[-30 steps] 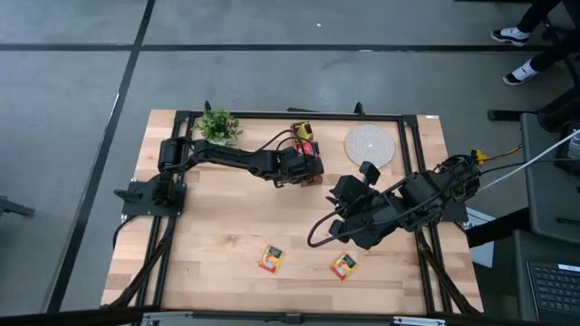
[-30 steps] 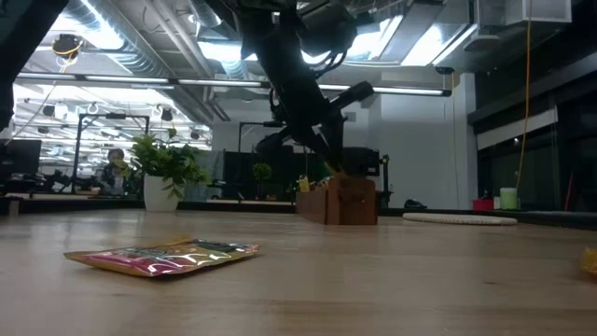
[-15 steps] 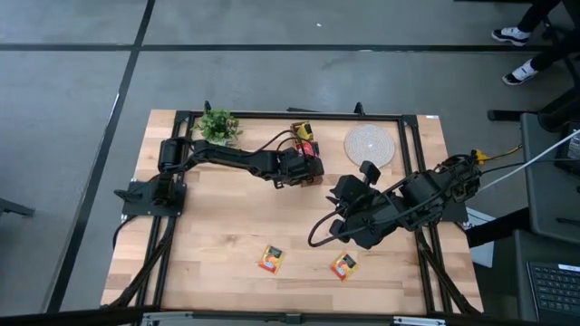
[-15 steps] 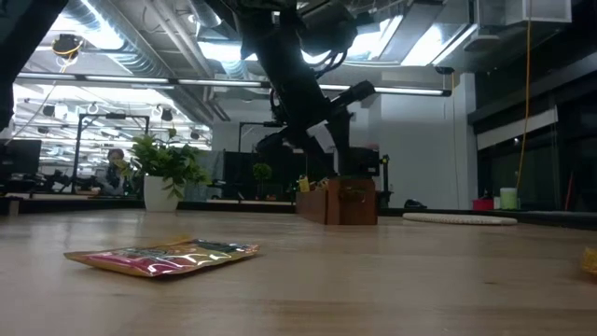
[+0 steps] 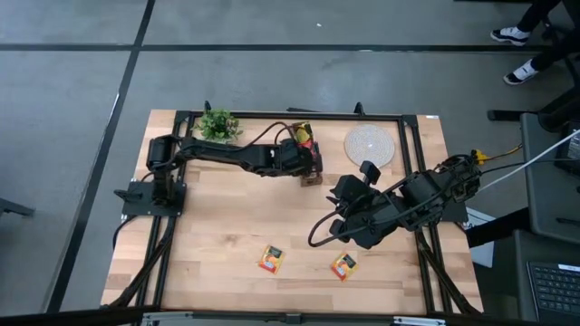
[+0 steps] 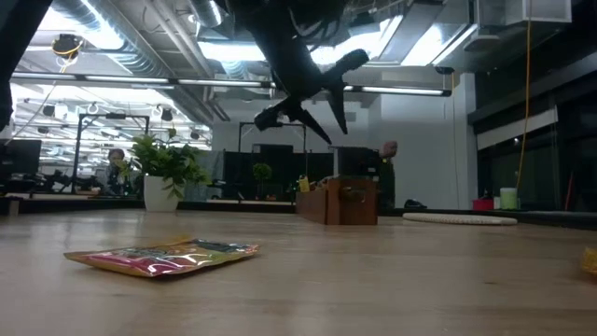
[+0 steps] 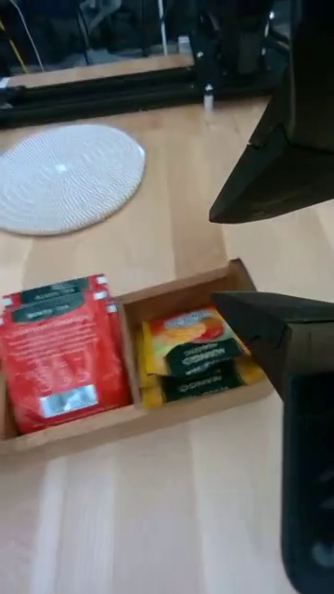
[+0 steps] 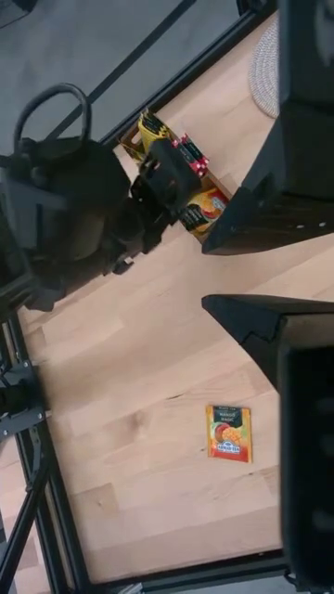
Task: Pick & Place Tea
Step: Adjust the orange tea bags in the wooden organizer, then put the orange tea bag into the left section of the wooden organizer
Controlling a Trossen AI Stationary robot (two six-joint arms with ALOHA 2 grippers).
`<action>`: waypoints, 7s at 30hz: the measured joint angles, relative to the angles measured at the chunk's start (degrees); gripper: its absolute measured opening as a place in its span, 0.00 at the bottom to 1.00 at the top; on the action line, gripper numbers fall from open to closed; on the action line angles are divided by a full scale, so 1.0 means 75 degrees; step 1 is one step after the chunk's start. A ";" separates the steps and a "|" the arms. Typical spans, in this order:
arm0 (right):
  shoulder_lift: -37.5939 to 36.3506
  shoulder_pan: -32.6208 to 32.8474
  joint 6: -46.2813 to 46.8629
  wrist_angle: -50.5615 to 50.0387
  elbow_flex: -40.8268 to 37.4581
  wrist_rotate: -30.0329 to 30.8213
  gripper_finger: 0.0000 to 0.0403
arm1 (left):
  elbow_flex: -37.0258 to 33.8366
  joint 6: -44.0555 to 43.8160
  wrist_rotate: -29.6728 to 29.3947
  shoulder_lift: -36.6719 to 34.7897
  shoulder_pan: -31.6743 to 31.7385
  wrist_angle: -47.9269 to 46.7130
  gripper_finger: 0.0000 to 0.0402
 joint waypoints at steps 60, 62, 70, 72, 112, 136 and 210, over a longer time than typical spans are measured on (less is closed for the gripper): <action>-0.0001 -0.0028 0.0227 -0.0002 0.0000 -0.0067 0.20 | 0.0003 0.1656 0.1248 0.0915 0.0537 0.0831 0.01; -0.0003 -0.0028 0.0227 -0.0001 0.0000 -0.0067 0.20 | 0.0006 0.1642 0.1264 0.0969 0.0577 0.0913 0.01; -0.0003 -0.0030 0.0210 -0.0003 0.0000 -0.0067 0.20 | 0.0003 0.2061 0.1313 0.0986 0.0577 0.1731 0.00; -0.0003 -0.0029 0.0202 -0.0003 0.0000 -0.0067 0.20 | 0.0003 0.2070 0.1308 0.0986 0.0596 0.1765 0.01; 0.0117 0.0256 0.1310 0.0150 -0.1239 -0.2349 0.44 | 0.0006 0.6606 0.0716 -0.3488 -0.1963 -0.2666 0.56; 0.0128 0.0834 0.6113 0.3938 -0.6488 -0.5525 0.71 | 0.0003 0.7875 0.0654 -0.3485 -0.3255 -0.3625 0.72; 0.0871 0.0786 0.3197 0.2035 -0.4878 -0.3197 0.01 | 0.0001 0.7133 0.1717 -0.3479 -0.2516 -0.2309 0.70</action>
